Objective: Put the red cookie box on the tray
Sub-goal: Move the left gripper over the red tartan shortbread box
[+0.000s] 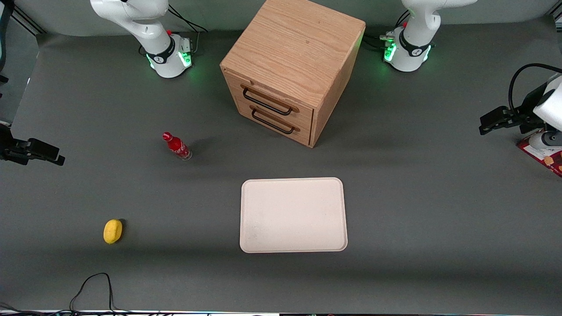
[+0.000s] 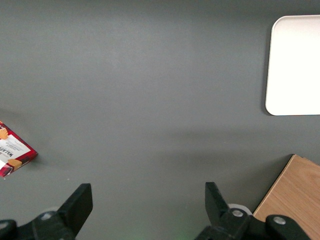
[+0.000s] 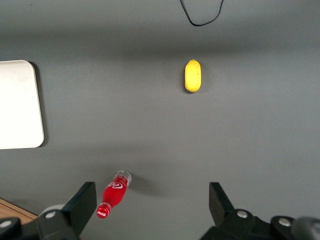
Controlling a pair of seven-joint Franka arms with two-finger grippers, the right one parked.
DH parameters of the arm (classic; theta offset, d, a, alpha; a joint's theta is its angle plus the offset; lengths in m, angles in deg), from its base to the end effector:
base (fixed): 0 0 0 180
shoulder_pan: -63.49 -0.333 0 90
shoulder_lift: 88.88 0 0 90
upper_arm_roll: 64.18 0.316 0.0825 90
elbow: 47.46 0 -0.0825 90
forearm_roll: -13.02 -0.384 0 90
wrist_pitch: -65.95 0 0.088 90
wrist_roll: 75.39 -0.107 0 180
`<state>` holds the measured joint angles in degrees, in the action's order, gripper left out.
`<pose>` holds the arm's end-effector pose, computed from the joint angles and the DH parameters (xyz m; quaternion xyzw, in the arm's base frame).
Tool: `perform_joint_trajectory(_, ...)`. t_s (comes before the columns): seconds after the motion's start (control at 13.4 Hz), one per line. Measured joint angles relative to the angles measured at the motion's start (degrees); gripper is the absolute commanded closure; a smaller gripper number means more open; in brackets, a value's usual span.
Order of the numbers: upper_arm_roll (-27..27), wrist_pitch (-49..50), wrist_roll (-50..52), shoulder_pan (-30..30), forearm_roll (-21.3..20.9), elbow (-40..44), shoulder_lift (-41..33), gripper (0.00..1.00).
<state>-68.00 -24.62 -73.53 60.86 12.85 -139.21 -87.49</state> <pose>0.5611 -0.0109 0.5974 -0.9997 -0.0058 0.0224 0.0013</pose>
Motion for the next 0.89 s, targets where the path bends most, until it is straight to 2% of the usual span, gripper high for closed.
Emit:
perform_joint_trajectory(0.52,0.80,0.35,-0.41,-1.18,-0.33,-0.28,0.03,0.00)
perform_joint_trajectory(0.67,1.26,0.32,-5.02,-5.99,-0.57,-0.76,0.13,0.00)
perform_joint_trajectory(0.89,1.99,-1.10,-17.09,-17.34,-1.08,-0.68,1.55,0.00)
